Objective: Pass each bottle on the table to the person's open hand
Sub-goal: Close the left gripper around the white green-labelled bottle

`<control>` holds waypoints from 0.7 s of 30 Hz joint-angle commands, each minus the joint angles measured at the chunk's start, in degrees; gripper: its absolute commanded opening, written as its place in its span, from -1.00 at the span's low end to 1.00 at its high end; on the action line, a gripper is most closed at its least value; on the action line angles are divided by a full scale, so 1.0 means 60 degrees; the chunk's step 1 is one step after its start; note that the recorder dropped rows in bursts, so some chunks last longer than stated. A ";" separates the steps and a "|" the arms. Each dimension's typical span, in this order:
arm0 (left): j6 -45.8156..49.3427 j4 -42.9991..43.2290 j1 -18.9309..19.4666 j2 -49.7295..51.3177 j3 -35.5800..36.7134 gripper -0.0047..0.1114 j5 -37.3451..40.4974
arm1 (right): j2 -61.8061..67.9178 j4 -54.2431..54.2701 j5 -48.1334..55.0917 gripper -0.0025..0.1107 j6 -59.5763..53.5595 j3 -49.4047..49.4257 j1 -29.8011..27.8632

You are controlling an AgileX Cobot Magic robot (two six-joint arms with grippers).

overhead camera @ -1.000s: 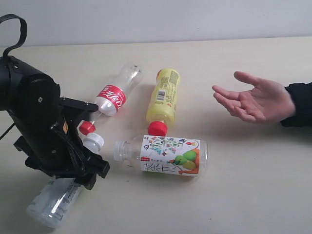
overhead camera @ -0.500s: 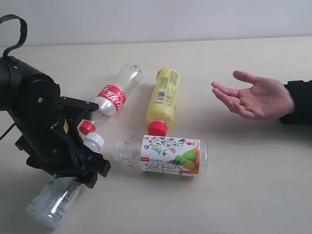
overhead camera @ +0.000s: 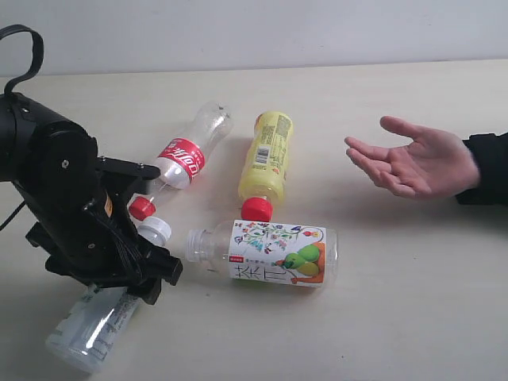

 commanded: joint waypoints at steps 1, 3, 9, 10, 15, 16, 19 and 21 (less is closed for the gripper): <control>-0.0007 -0.0055 -0.0061 0.0021 0.0109 0.32 -0.0236 | -0.0057 0.0000 -0.0032 -0.96 0.0001 0.0050 -0.0049; -0.0012 -0.0055 -0.0061 0.0021 0.0109 0.19 -0.0236 | -0.0057 0.0000 -0.0032 -0.96 0.0001 0.0050 -0.0049; 0.0027 -0.0055 -0.0061 0.0021 0.0109 -0.51 -0.0216 | -0.0057 0.0000 -0.0032 -0.96 0.0001 0.0050 -0.0049; 0.0101 -0.0055 -0.0061 0.0021 0.0109 -0.64 -0.0216 | -0.0057 0.0000 -0.0032 -0.96 0.0001 0.0050 -0.0049; 0.0171 0.0124 -0.0061 0.0000 0.0087 -0.92 0.0112 | -0.0057 0.0000 -0.0032 -0.96 0.0001 0.0050 -0.0049; 0.0171 0.0213 -0.0061 -0.0019 0.0087 -0.92 0.0173 | -0.0057 0.0000 -0.0032 -0.96 0.0001 0.0050 -0.0049; 0.0171 0.0271 -0.0061 -0.0248 0.0087 -0.92 0.0277 | -0.0057 0.0000 -0.0032 -0.96 0.0001 0.0050 -0.0049; 0.0110 0.0271 -0.0061 -0.0472 0.0087 -0.92 0.0317 | -0.0057 0.0000 -0.0032 -0.96 0.0001 0.0050 -0.0049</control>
